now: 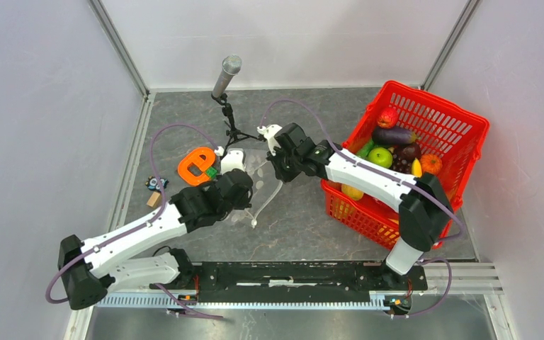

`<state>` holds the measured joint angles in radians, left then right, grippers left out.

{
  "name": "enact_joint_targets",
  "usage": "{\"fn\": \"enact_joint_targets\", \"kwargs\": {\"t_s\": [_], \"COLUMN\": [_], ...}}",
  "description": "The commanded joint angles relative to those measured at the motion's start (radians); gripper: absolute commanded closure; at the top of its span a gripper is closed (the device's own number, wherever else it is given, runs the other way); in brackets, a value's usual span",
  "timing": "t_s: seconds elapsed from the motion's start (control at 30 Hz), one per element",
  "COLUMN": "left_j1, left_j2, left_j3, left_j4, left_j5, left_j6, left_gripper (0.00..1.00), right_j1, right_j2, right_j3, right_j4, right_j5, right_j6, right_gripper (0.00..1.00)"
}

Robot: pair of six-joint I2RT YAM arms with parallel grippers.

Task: Place the food in the zip-top bag and seal the zipper
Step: Open the zipper of the food storage bag.

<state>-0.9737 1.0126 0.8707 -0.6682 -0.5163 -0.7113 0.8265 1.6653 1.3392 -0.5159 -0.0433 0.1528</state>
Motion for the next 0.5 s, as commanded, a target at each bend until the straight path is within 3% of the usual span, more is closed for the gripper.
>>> {"fn": "enact_joint_targets", "kwargs": {"t_s": [0.0,0.13,0.2,0.47], "left_j1": [0.059,0.135,0.166,0.193], "left_j2": [0.043,0.079,0.082,0.112], "left_j3": [-0.008,-0.018,-0.030,-0.043], "left_j4": [0.109,0.161,0.188,0.231], "left_j5": [0.055,0.115,0.144,0.181], "left_j6": [-0.023,0.000,0.013,0.027], "left_gripper": [0.98,0.98,0.98,0.98], "right_j1": [-0.004,-0.011,-0.013,-0.023], "right_j2": [0.016,-0.020,-0.048,-0.164], "right_j3": [0.048,0.049,0.037,-0.033], "right_j4": [-0.014,0.024,0.043,0.135], "right_j5": [0.025,0.025,0.024,-0.076], "right_j6": [-0.026,0.010,0.028,0.090], "right_gripper": [0.96,0.69,0.61,0.55]}}
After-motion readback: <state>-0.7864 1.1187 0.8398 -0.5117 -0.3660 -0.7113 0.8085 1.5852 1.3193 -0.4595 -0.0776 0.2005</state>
